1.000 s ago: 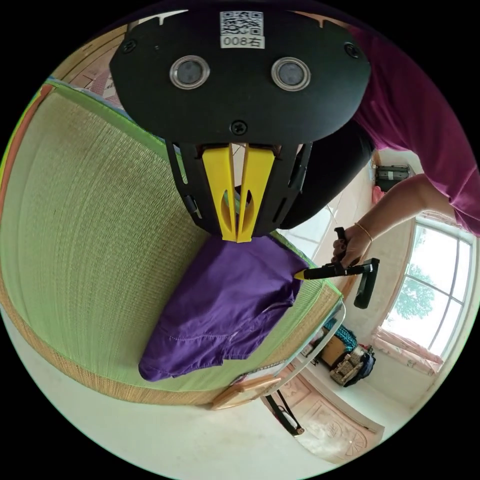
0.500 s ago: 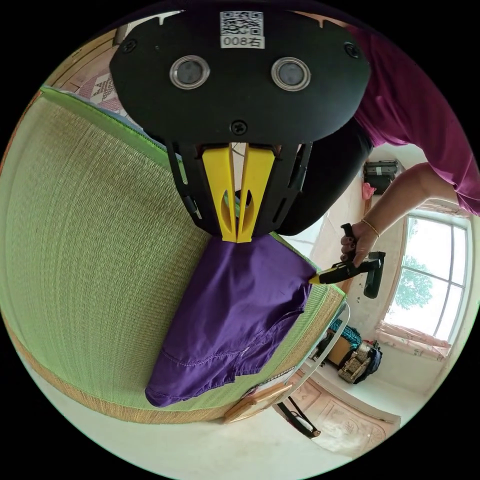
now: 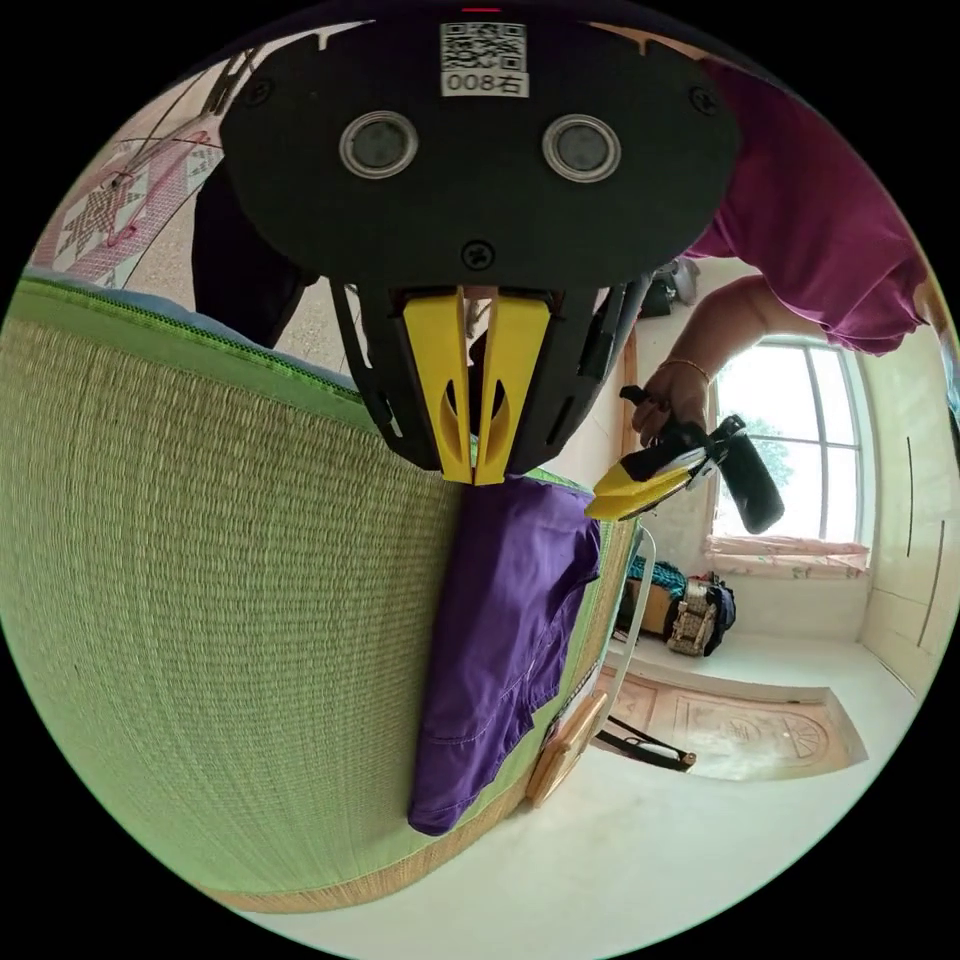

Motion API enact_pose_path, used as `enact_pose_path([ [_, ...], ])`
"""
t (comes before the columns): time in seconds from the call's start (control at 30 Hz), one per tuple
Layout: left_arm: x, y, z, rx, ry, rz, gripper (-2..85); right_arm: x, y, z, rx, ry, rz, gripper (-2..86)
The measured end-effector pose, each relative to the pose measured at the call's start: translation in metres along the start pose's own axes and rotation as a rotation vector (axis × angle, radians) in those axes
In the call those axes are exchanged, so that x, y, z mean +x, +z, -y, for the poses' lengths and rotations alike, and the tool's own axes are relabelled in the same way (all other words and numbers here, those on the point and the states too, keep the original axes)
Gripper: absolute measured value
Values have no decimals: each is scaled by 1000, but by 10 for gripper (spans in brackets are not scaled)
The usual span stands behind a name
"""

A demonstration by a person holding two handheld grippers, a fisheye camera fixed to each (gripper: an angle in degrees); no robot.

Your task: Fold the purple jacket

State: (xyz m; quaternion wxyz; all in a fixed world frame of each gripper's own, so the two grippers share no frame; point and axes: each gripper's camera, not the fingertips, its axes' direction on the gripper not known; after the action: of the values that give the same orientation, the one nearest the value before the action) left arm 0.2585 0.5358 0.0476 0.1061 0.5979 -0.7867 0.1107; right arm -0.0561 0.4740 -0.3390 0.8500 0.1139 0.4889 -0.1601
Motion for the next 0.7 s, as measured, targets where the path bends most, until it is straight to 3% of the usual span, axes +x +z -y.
enact_pose_path([
  [0.27, 89, 77, 31, -213, 195, 240, 74, 48, 11, -4, 9, 91, 157, 77],
  [0.47, 125, 98, 28, -245, 286, 347, 74, 67, 23, -1, 24, 118, 225, 94],
  [0.7, 128, 99, 20, -222, 278, 349, 72, 80, 37, 6, 16, 117, 245, 93],
])
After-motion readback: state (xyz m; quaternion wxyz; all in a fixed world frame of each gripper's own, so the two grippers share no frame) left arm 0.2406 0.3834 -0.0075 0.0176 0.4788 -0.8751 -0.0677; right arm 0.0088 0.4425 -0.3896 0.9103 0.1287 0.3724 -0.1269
